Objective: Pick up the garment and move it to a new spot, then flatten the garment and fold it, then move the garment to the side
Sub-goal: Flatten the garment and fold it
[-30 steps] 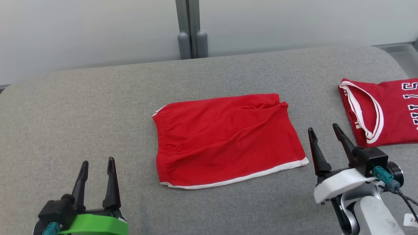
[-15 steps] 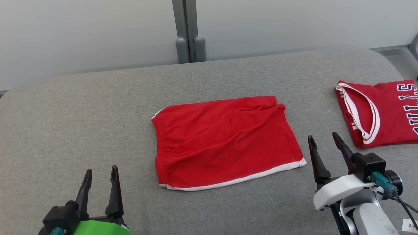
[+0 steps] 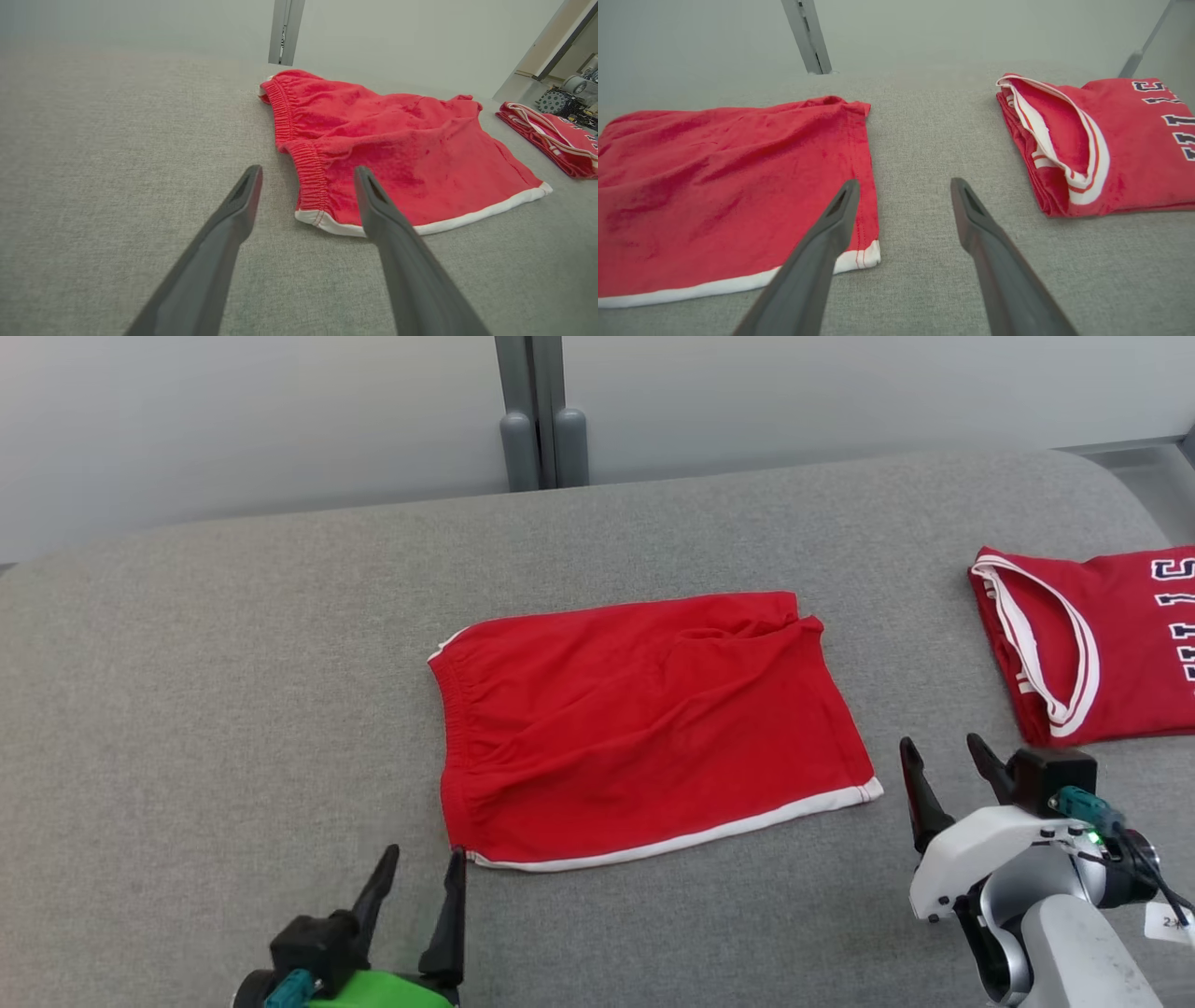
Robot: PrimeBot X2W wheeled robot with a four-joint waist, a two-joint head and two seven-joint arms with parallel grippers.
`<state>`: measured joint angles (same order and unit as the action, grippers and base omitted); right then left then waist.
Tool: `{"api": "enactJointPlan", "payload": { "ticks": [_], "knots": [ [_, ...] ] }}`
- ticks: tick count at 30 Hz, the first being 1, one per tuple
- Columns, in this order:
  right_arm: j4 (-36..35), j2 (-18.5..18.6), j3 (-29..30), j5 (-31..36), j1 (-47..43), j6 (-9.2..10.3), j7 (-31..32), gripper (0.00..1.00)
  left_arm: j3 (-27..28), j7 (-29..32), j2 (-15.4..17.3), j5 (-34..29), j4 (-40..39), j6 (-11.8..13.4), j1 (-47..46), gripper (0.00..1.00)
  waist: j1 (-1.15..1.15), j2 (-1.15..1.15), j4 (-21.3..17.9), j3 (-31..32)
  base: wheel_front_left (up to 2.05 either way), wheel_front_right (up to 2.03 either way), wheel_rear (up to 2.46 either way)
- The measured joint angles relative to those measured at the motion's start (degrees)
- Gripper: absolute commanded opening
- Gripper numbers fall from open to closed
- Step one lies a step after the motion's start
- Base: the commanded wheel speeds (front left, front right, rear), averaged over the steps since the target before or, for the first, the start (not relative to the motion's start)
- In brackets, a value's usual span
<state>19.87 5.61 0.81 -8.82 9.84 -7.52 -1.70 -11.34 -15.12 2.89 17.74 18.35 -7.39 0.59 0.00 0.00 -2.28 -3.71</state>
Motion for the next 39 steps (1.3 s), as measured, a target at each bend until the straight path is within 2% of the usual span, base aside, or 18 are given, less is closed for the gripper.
{"api": "enactJointPlan", "payload": {
  "ticks": [6,17,24,25,26,27,28,29,34,39],
  "knots": [
    [7.54,-0.79,-0.85,-0.18,4.23,-0.01,2.64,1.00,-4.90,-0.01,0.03,1.90,8.23,0.00,-5.58,1.00,0.00,0.00,0.30,-2.60,0.00,0.00,0.00],
    [19.76,-1.35,-3.30,-1.19,10.95,-0.01,2.91,1.00,-5.86,-0.01,-0.01,2.34,16.19,0.00,-11.97,1.00,0.00,0.00,1.52,-6.60,0.00,0.00,0.00],
    [22.75,-1.13,-5.98,-1.67,12.12,0.31,4.37,1.00,-7.50,-0.05,-0.02,3.58,18.95,0.00,-12.91,1.00,0.00,0.00,2.12,-6.96,0.00,0.00,0.00],
    [22.81,-1.12,-6.31,-1.83,12.10,0.32,4.41,1.00,-7.86,-0.05,-0.02,3.99,19.11,0.00,-12.91,0.91,0.00,0.00,2.08,-6.86,0.00,0.00,0.00],
    [22.82,-1.10,-6.64,-2.01,12.02,0.32,4.42,0.58,-8.21,-0.05,-0.02,4.25,19.18,0.00,-12.93,0.64,0.00,0.00,2.02,-6.79,0.00,0.00,0.00],
    [22.83,-1.09,-7.12,-2.16,11.87,0.33,4.57,0.37,-8.77,-0.05,-0.02,4.39,19.25,0.00,-12.95,0.42,0.00,0.00,1.92,-6.70,0.00,0.00,0.00],
    [22.82,-1.09,-7.54,-2.25,11.76,0.33,4.64,0.09,-9.34,-0.05,-0.02,4.53,19.30,0.00,-12.98,0.26,0.00,0.00,1.79,-6.60,0.00,0.00,0.00],
    [22.79,-1.10,-7.97,-2.46,11.66,0.33,4.66,0.00,-9.80,-0.05,-0.02,4.83,19.37,0.00,-13.02,0.00,0.00,0.00,1.66,-6.54,0.00,0.00,0.00],
    [21.58,-1.49,-9.50,-4.83,10.73,0.04,4.45,0.00,-11.71,-0.04,-0.04,6.02,20.01,0.00,-13.93,0.00,0.00,0.00,0.98,-6.02,0.00,0.00,0.00],
    [16.35,-0.51,-8.70,-6.21,8.40,-0.01,1.86,0.00,-7.76,-0.01,-0.11,6.94,14.83,0.01,-13.76,0.00,0.00,0.00,0.76,-4.98,0.00,0.00,0.00]
  ]
}}
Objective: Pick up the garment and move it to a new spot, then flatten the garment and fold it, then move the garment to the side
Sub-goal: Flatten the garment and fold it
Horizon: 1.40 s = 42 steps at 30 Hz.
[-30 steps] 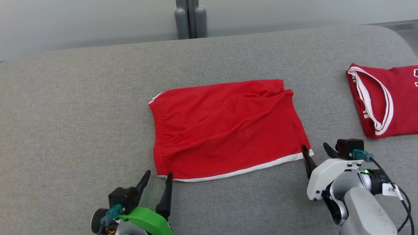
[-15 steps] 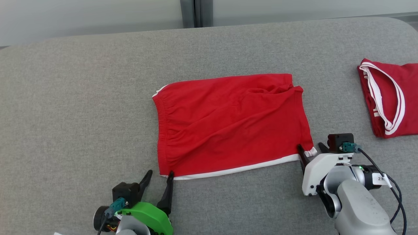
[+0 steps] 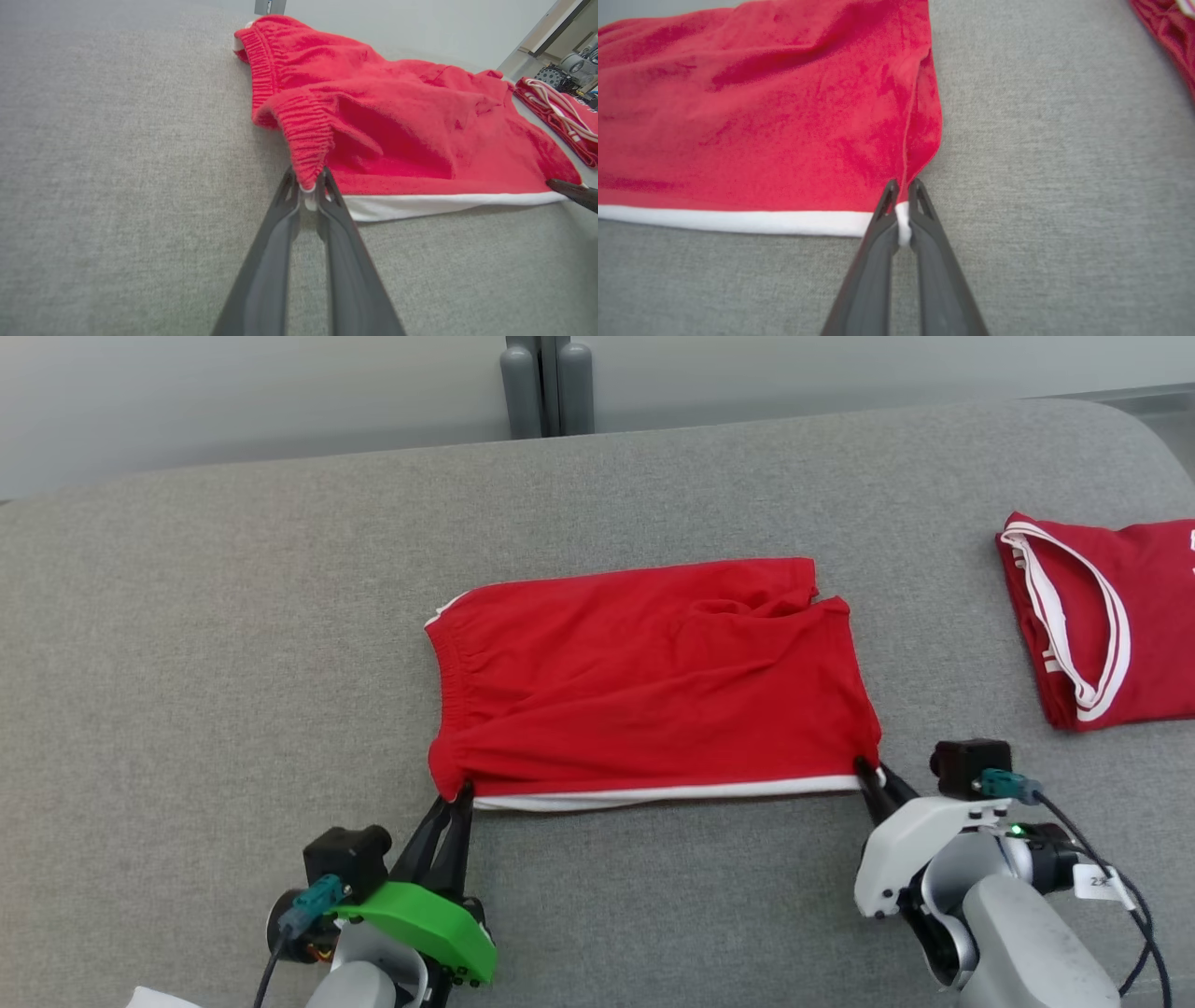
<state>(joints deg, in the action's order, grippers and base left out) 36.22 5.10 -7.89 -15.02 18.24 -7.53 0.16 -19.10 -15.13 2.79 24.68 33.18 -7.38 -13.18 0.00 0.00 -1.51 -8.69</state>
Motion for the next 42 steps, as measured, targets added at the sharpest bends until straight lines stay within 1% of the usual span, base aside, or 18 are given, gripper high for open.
{"api": "enactJointPlan", "payload": {
  "ticks": [4,5,6,9,12,15,19,21,22,24,27,30,33,34,37,41,42],
  "knots": [
    [-8.51,0.82,2.64,-0.47,-1.87,0.00,-1.88,0.00,0.91,0.00,-0.04,1.11,-7.28,-0.01,1.18,0.00,0.00,0.00,0.10,1.00,0.00,0.00,0.00],
    [-11.32,0.76,3.52,-0.70,-2.53,0.00,-2.00,0.00,0.89,0.00,-0.03,1.12,-9.18,-0.01,1.22,0.00,0.00,0.00,0.09,1.24,0.00,0.00,0.00],
    [-16.71,0.52,5.26,-1.11,-3.76,0.00,-2.26,0.00,0.71,0.00,-0.02,1.41,-12.17,-0.01,1.21,0.00,0.00,0.00,0.02,1.60,0.00,0.00,0.00],
    [-25.18,0.41,7.12,-1.54,-4.49,0.00,-1.04,0.00,-0.14,0.10,-0.01,2.79,-16.55,-0.01,0.75,0.00,0.00,0.00,-0.36,1.98,0.00,0.00,0.00],
    [-32.96,0.54,7.81,-1.98,-4.54,0.01,1.62,0.00,-1.08,2.13,0.41,4.68,-21.31,-0.01,-1.18,0.00,0.00,0.00,-0.90,2.34,0.00,0.00,0.00],
    [-38.42,1.30,7.57,-3.12,-2.77,0.01,4.38,0.00,-1.45,5.01,1.23,6.82,-25.19,-0.01,-4.07,0.00,0.00,0.00,-1.55,2.38,0.00,0.00,0.00],
    [-41.33,3.68,6.26,-4.52,3.22,0.03,8.15,0.00,-1.58,9.39,3.18,7.43,-27.25,-0.01,-9.82,0.00,0.00,0.00,-2.24,1.27,0.00,0.00,0.00],
    [-41.34,4.91,4.95,-4.44,6.24,0.02,10.55,0.00,-1.90,11.63,4.14,7.11,-26.84,-0.01,-13.17,0.00,0.00,0.00,-2.58,0.34,0.00,0.00,0.00],
    [-41.05,4.92,4.57,-5.15,8.33,0.05,11.51,0.00,-2.04,12.70,4.90,6.80,-26.25,-0.01,-15.29,0.00,0.00,0.00,-2.75,-0.32,0.00,0.00,0.00],
    [-39.55,6.09,3.14,-5.11,12.43,0.04,13.12,0.00,-2.13,14.24,5.81,6.33,-24.76,-0.01,-19.31,0.00,0.00,0.00,-3.08,-1.70,0.00,0.00,0.00],
    [-34.84,6.50,1.23,-6.65,19.73,0.05,14.39,0.00,-2.03,16.08,7.64,3.67,-21.86,0.10,-26.26,0.00,0.00,0.00,-3.66,-4.38,0.00,0.00,0.00],
    [-29.13,7.05,-1.34,-7.69,28.08,0.04,14.24,0.00,-1.48,17.35,8.84,2.46,-18.40,0.16,-33.98,0.00,0.00,0.00,-4.31,-7.56,0.00,0.00,0.00],
    [-22.85,6.95,-2.59,-7.82,36.91,0.04,11.80,0.00,0.00,17.84,9.92,2.13,-14.83,0.15,-41.40,0.00,0.00,0.00,-5.10,-10.97,0.00,0.00,0.00],
    [-20.53,6.57,-2.60,-7.60,39.96,0.03,10.18,0.00,0.42,17.90,10.66,1.83,-13.62,0.15,-43.89,0.00,0.01,0.00,-5.43,-12.17,0.00,0.00,0.00],
    [-13.99,5.48,-1.90,-5.88,47.98,0.03,5.24,0.00,2.07,16.82,11.52,1.41,-10.76,0.36,-50.40,0.00,0.01,0.00,-6.46,-15.34,0.00,0.00,0.00],
    [-8.47,3.80,0.00,-3.97,57.51,0.03,-3.16,0.00,3.49,14.34,11.80,0.85,-8.96,0.43,-58.29,0.00,0.01,0.00,-7.83,-18.96,0.00,0.00,0.00],
    [-7.42,3.16,0.18,-3.09,59.83,0.03,-6.14,0.00,3.56,13.27,12.25,0.46,-8.79,0.43,-60.32,0.00,0.01,0.00,-8.27,-19.90,0.00,0.00,0.00]
  ]
}}
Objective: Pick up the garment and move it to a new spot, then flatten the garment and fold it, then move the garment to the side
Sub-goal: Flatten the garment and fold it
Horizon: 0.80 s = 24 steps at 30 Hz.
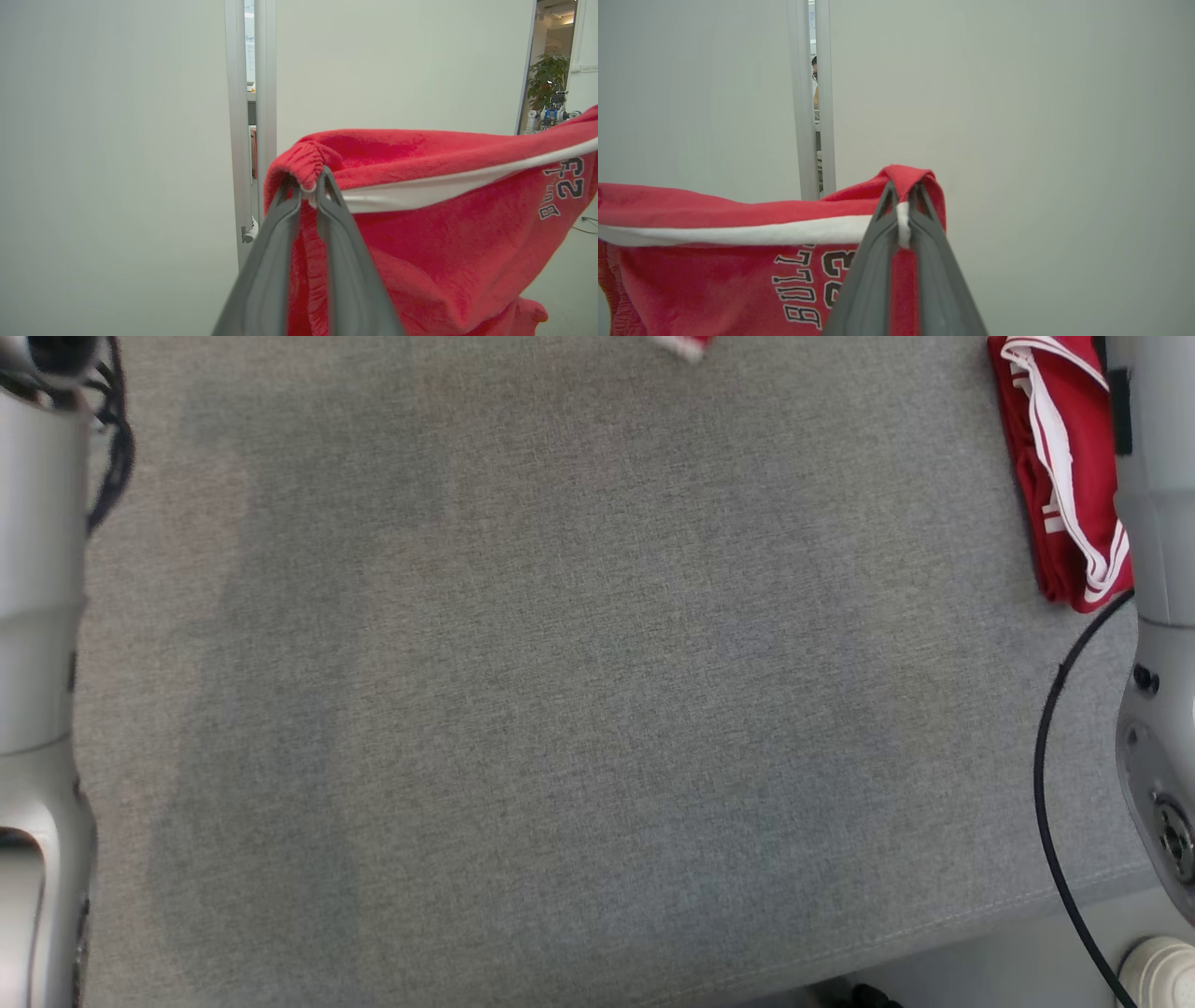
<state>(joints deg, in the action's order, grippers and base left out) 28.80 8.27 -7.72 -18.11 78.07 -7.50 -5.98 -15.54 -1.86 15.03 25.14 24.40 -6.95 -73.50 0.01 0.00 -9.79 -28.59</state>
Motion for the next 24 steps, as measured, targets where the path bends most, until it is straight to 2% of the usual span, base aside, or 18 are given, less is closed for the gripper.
{"api": "enactJointPlan", "payload": {
  "ticks": [4,6,9,16,20,24],
  "knots": [
    [2.81,-0.87,0.76,1.40,4.49,-0.03,-5.92,0.00,1.25,-3.92,0.66,0.56,-0.09,-0.08,-3.85,0.00,-0.01,0.00,-1.23,-2.12,0.00,0.00,0.00],
    [3.90,-0.89,1.30,1.42,5.10,-0.03,-7.36,0.00,1.87,-5.81,-0.30,4.38,-0.83,-0.19,-3.95,0.00,-0.01,0.00,-1.66,-3.03,0.00,0.00,0.00],
    [5.92,-0.53,0.38,1.08,3.91,-0.03,-8.13,0.00,0.33,-7.65,0.05,7.21,-1.54,-0.40,-1.24,0.00,-0.01,0.00,-1.74,-4.08,0.00,0.00,0.00],
    [9.99,1.56,-6.16,-3.88,-10.03,-0.02,-6.09,0.00,-6.66,-11.18,0.27,12.71,0.30,-0.43,15.07,0.00,-0.01,0.00,-0.49,-3.12,0.00,0.00,0.00],
    [6.37,4.46,-8.96,-10.63,-21.42,-0.03,-2.35,0.00,-10.55,-12.35,-0.08,14.60,0.46,-0.43,24.86,0.00,-0.01,0.00,0.42,-0.69,0.00,0.00,0.00],
    [0.00,8.03,-9.48,-13.84,-33.78,-0.03,2.79,0.00,-12.93,-12.81,0.01,16.58,0.82,-0.44,34.48,0.00,-0.02,0.00,1.36,2.57,0.00,0.00,0.00]
  ]
}}
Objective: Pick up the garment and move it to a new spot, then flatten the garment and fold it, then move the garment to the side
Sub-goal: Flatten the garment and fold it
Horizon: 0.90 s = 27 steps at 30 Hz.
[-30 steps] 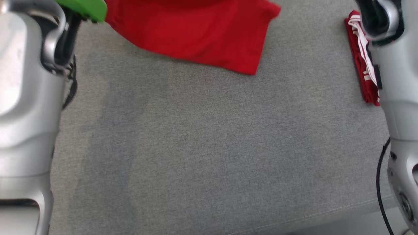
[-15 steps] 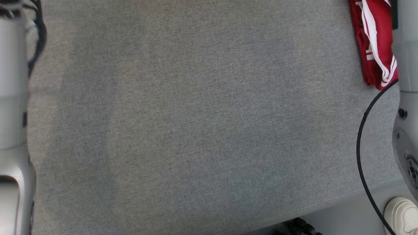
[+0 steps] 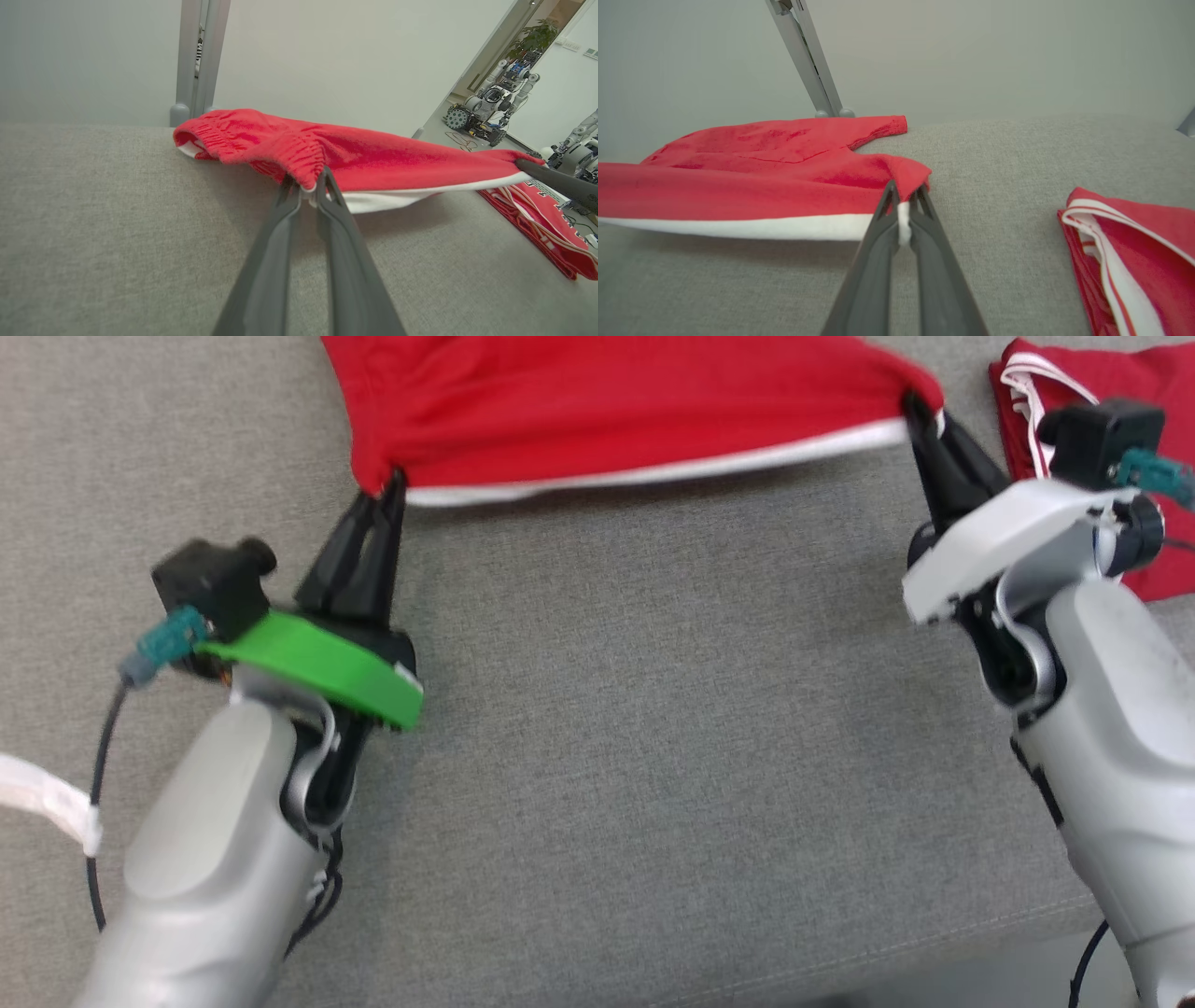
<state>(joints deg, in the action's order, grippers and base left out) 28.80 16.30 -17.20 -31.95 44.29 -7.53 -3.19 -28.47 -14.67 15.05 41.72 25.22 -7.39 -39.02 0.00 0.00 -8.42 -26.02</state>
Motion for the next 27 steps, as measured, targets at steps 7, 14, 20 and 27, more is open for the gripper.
{"api": "enactJointPlan", "payload": {
  "ticks": [7,14,20,27],
  "knots": [
    [-12.24,0.69,5.97,0.10,-18.96,-0.02,10.57,0.00,-0.96,-0.09,-0.15,1.52,-1.14,0.15,13.34,0.00,0.00,0.00,1.21,6.44,0.00,0.00,0.00],
    [-24.69,-2.58,12.47,2.91,-35.51,-0.02,27.47,0.00,-4.46,1.97,2.18,-0.65,-3.63,2.88,21.13,0.00,0.00,0.00,2.58,12.23,0.00,0.00,0.00],
    [-38.61,-6.39,16.74,6.43,-48.96,-0.01,43.21,0.00,-6.71,6.06,5.43,-2.00,-9.98,6.24,28.23,0.00,0.00,0.00,4.42,16.38,0.00,0.00,0.00],
    [-49.89,-9.55,20.52,7.78,-58.51,0.00,53.52,0.00,-8.76,11.59,9.62,-2.15,-19.44,9.65,35.84,0.00,-0.01,0.00,6.98,18.32,0.00,0.00,0.00]
  ]
}}
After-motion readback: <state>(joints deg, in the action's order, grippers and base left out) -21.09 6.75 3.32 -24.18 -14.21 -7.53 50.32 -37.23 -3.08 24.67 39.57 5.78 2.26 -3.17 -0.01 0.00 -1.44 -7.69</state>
